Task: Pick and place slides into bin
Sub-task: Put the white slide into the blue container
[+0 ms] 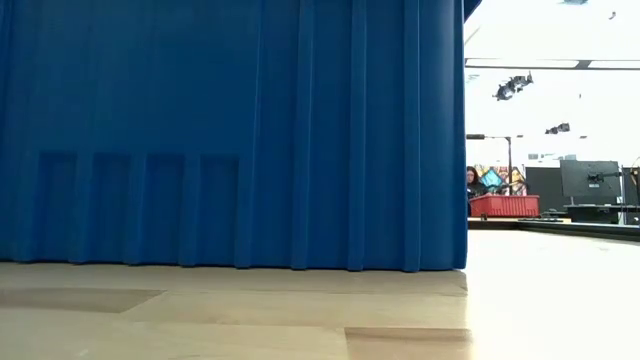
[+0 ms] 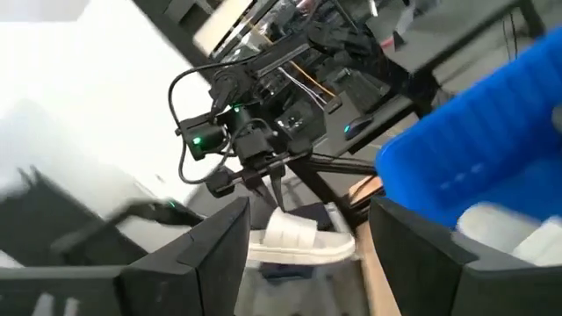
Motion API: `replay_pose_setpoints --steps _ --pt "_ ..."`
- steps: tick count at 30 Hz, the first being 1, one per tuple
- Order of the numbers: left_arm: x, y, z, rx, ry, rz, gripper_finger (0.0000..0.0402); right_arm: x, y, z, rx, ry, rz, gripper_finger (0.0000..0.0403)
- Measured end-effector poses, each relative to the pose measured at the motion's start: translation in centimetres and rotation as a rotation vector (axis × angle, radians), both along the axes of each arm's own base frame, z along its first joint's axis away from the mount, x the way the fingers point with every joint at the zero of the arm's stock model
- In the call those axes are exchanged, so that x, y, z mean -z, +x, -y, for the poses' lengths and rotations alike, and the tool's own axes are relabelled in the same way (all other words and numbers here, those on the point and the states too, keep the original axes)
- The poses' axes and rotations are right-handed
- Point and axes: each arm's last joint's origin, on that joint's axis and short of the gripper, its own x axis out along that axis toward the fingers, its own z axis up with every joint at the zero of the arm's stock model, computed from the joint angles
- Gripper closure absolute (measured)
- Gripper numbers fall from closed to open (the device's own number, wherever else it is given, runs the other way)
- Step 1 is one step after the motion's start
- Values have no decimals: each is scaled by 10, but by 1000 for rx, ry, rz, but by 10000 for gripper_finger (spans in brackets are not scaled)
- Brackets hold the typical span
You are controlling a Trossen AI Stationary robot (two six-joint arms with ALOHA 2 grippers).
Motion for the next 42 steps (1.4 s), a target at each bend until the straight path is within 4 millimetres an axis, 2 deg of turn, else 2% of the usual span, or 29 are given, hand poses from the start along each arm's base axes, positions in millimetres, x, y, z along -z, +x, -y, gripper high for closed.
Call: replay_pose_setpoints --steps 7,11,14,20,30,36,42 --pt "-33 12 -24 9 120 117 401 3 5 7 53 221 -65 181" --pt "-43 20 -39 34 210 115 401 10 17 10 9 385 -137 179" --pt "-50 23 -53 54 277 97 401 21 30 7 -45 444 -219 170" --pt "-50 31 -67 113 354 34 401 36 50 9 -96 519 -330 142" --pt "-51 46 -84 213 533 3 401 38 63 29 -185 710 -430 103" --pt "-52 61 -103 249 661 -33 401 40 68 41 -178 829 -477 100" --pt "-54 67 -114 296 783 -60 401 46 77 48 -155 866 -513 100"
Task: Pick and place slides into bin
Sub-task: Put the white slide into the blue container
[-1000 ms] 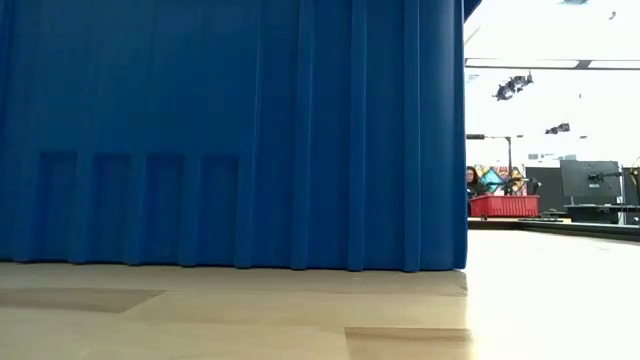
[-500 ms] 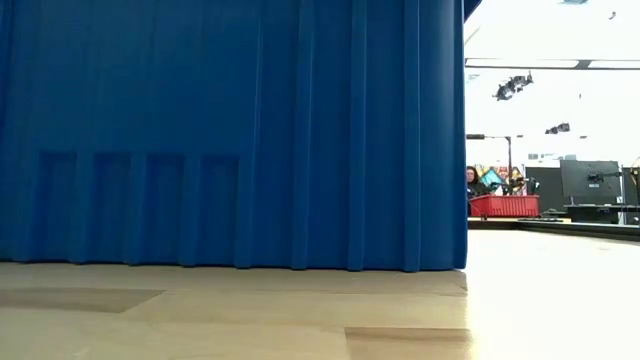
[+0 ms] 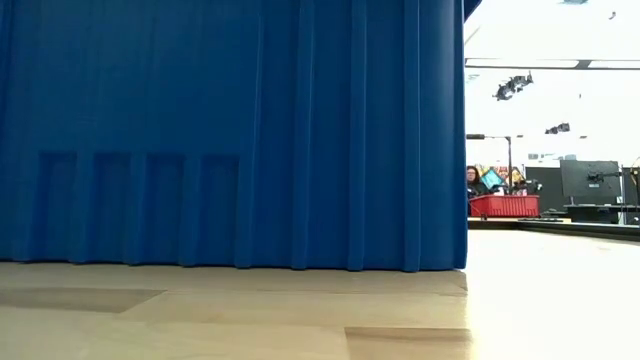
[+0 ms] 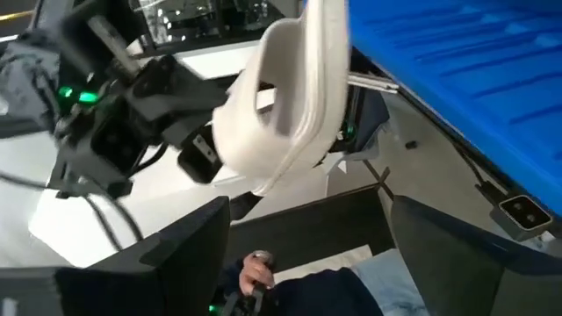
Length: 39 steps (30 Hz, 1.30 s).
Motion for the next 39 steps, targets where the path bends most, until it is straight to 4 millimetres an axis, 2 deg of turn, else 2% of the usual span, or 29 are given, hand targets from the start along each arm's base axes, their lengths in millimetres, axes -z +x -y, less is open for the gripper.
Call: replay_pose_setpoints --steps 10,21,24,26,28,30,31,35,39 --pt "-3 4 -8 39 88 -22 401 15 23 17 19 38 -47 100" --pt "-3 8 -13 33 120 -24 401 30 54 19 44 91 9 108" --pt "-3 8 -13 32 120 -24 401 32 58 20 61 89 14 143" --pt "-3 8 -13 33 117 -22 401 32 58 20 59 89 16 189" --pt "-4 9 -13 30 109 -13 401 32 58 20 58 88 16 257" --pt "-5 11 -13 30 89 0 401 32 58 20 55 65 25 342" --pt "-5 12 -13 29 80 10 401 32 58 20 63 51 29 370" --pt "-7 15 -14 20 58 39 399 33 58 20 76 28 29 386" --pt "-8 16 -15 -6 37 60 375 33 56 18 81 -10 35 393"
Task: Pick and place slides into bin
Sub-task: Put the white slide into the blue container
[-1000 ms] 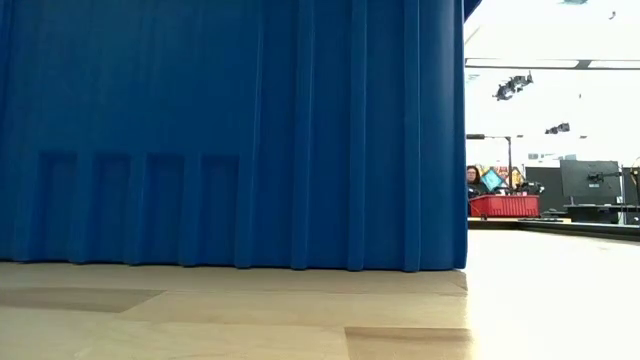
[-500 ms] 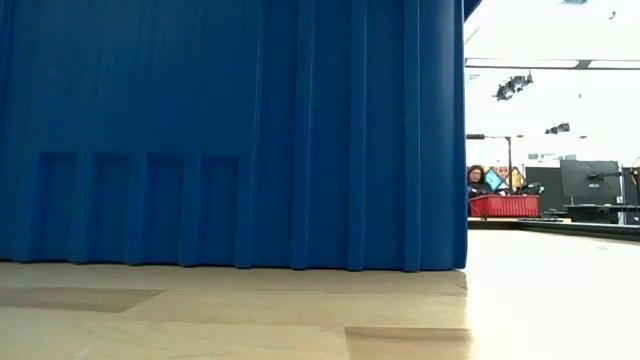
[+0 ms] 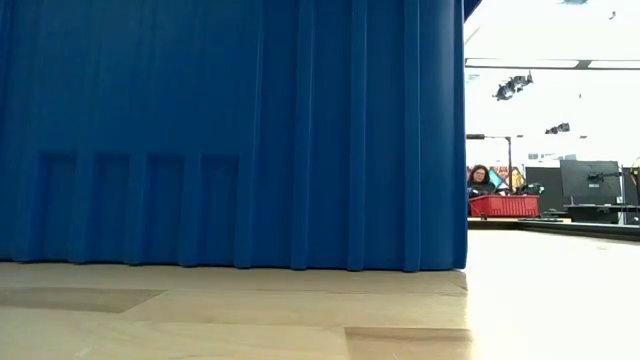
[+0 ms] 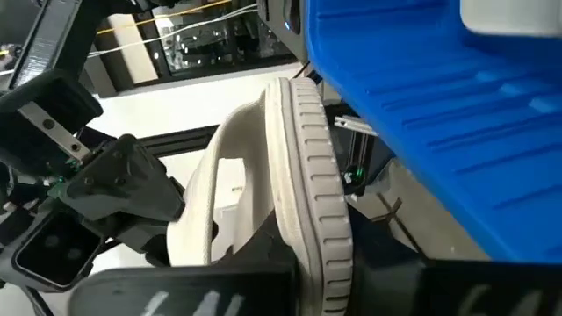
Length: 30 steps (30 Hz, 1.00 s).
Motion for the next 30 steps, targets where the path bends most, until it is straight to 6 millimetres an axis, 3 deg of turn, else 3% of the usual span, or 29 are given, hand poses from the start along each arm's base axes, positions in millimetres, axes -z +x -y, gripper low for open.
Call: replay_pose_setpoints --steps 9,18,23,30 --pt "5 -10 -4 -60 -17 -40 259 0 -20 3 72 -154 -99 398" --pt "-29 -41 -27 -191 -102 173 155 -37 -59 6 215 -282 23 398" --pt "-45 -59 -41 -247 -134 278 99 -47 -80 7 362 -410 31 398" --pt "-63 -90 -62 -224 -199 307 74 -52 -84 7 513 -593 60 398"
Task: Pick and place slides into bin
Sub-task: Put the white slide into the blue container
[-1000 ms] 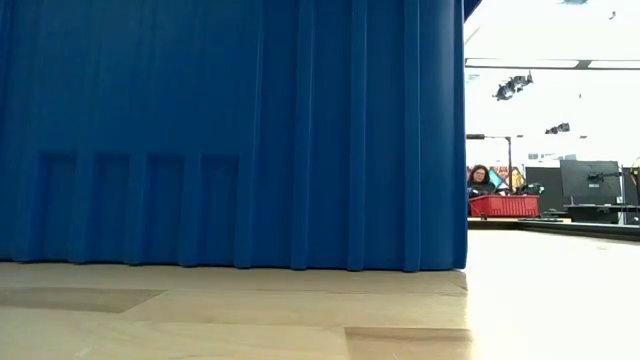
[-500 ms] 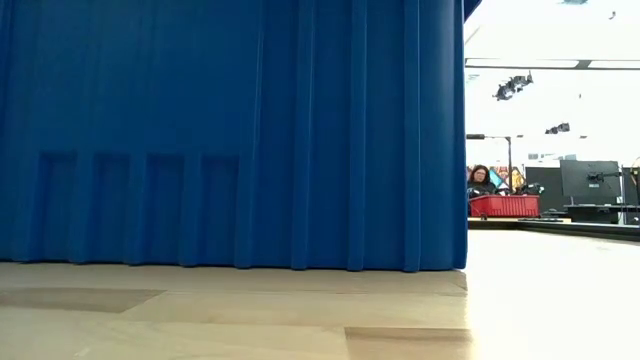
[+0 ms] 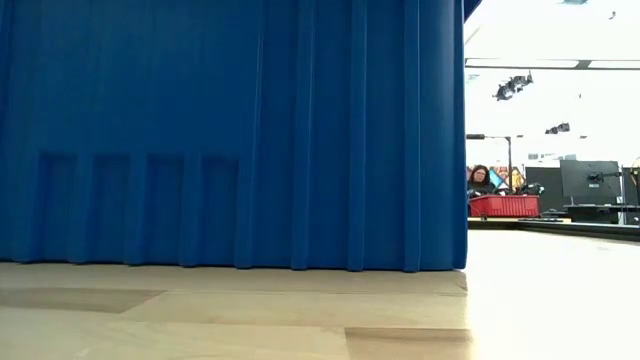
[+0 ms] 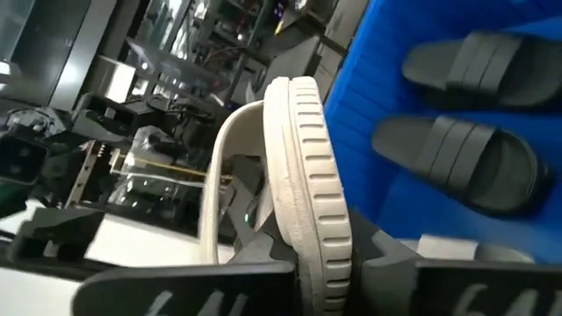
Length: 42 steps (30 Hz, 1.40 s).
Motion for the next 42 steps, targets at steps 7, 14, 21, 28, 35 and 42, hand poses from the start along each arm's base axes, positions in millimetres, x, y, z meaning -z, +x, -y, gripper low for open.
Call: replay_pose_setpoints --steps 7,14,21,28,35,42 --pt "17 -43 -24 -84 -133 75 82 -3 2 4 11 -66 19 398" --pt "57 -89 -42 -155 -242 222 98 -1 25 1 53 -34 108 398" --pt "67 -118 -58 -103 -168 348 103 30 64 -8 147 51 34 398" --pt "64 -144 -90 -123 -112 420 103 33 122 -18 269 139 -1 398" --pt "63 -167 -118 -78 -163 406 103 39 171 -33 355 255 -240 398" --pt "65 -183 -136 -15 -192 374 103 36 188 -53 363 358 -396 398"
